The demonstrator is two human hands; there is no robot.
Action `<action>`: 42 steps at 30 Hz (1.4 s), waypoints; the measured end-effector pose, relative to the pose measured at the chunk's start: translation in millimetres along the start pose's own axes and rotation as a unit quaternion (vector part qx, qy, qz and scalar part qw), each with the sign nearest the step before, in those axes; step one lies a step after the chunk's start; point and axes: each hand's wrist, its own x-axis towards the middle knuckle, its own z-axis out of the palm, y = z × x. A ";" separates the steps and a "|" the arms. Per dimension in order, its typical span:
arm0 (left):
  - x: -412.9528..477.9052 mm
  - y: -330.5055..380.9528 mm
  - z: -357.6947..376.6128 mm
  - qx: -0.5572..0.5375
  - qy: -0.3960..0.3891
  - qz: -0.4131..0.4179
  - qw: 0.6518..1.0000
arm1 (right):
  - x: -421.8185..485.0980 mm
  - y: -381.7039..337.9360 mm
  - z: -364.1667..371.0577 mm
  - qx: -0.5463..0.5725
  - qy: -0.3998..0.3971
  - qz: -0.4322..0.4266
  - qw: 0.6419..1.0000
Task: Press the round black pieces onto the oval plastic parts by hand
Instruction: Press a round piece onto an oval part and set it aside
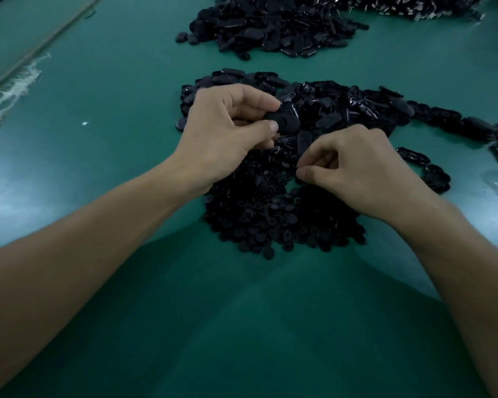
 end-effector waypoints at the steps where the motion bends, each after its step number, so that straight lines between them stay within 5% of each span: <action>1: -0.3 0.3 0.4 -0.002 -0.002 0.000 1.000 | 0.2 0.6 0.0 -0.001 -0.002 0.003 1.000; 26: -4.4 4.4 4.0 -0.032 -0.018 -0.035 0.999 | 2.9 -5.0 3.5 -0.097 -0.008 -0.013 0.995; 33: -4.0 3.0 4.1 -0.028 -0.011 -0.046 0.998 | -1.6 -5.7 0.2 0.001 0.058 -0.034 0.998; 42: -3.7 0.9 4.2 -0.026 -0.013 -0.052 0.998 | -2.8 -6.2 -1.5 -0.008 0.028 -0.079 0.996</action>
